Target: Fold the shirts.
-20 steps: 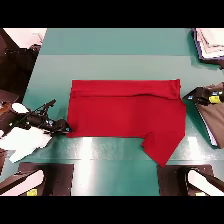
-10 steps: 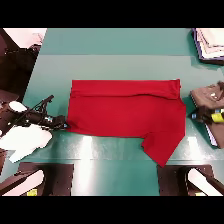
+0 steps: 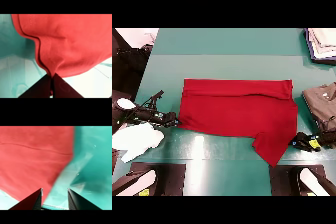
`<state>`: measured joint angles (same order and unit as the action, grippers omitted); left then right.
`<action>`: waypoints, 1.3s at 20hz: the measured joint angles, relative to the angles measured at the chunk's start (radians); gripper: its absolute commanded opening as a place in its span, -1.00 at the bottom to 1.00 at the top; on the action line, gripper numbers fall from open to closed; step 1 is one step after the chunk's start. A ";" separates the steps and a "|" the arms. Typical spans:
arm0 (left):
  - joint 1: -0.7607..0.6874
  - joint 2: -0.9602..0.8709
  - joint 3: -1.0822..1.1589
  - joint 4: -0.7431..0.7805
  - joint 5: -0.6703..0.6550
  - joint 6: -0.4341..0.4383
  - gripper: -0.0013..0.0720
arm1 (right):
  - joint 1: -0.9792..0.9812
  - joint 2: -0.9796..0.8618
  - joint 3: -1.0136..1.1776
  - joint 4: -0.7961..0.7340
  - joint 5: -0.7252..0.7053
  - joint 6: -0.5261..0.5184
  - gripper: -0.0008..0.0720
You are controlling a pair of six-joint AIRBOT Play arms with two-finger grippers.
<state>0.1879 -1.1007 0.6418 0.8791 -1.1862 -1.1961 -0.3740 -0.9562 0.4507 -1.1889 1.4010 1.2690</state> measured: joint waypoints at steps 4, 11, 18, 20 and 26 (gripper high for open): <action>0.000 0.000 0.000 0.000 0.000 0.000 -0.90 | 0.090 0.001 0.011 0.006 -0.088 0.027 -0.92; 0.000 0.071 -0.002 0.046 -0.071 0.013 -0.90 | 0.202 0.067 0.110 -0.050 -0.005 0.048 -0.93; 0.000 0.319 -0.075 0.164 -0.312 -0.068 -0.90 | 0.219 0.341 0.153 -0.219 0.230 0.072 -0.93; 0.000 0.346 -0.043 0.155 -0.319 -0.099 -0.90 | 0.220 0.367 0.180 -0.216 0.235 0.075 -0.93; 0.000 0.270 0.099 0.117 -0.168 -0.130 -0.90 | 0.259 0.173 0.374 -0.154 0.088 0.077 -0.93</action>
<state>0.1875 -0.8307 0.7406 0.9958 -1.3540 -1.3262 -0.1146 -0.7834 0.8249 -1.3426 1.4891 1.3464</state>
